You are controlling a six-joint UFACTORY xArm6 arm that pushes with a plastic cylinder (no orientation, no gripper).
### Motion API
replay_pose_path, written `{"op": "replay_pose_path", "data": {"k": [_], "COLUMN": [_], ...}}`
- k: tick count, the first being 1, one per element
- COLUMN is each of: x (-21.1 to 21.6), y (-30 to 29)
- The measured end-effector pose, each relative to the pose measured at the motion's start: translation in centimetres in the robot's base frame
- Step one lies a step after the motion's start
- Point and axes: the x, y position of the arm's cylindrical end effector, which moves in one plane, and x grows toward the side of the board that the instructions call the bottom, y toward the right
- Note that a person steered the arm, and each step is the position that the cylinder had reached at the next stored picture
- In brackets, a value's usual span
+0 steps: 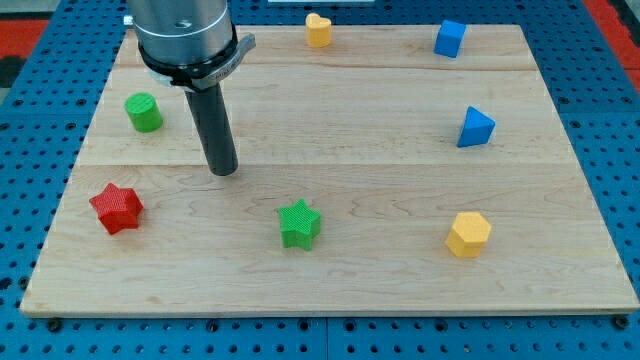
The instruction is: Move the green star a bit left
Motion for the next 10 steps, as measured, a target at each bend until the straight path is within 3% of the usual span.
{"op": "replay_pose_path", "data": {"k": [6,9,10], "x": [0.0,-1.3,0.4], "y": [4.3,13.0,13.1]}}
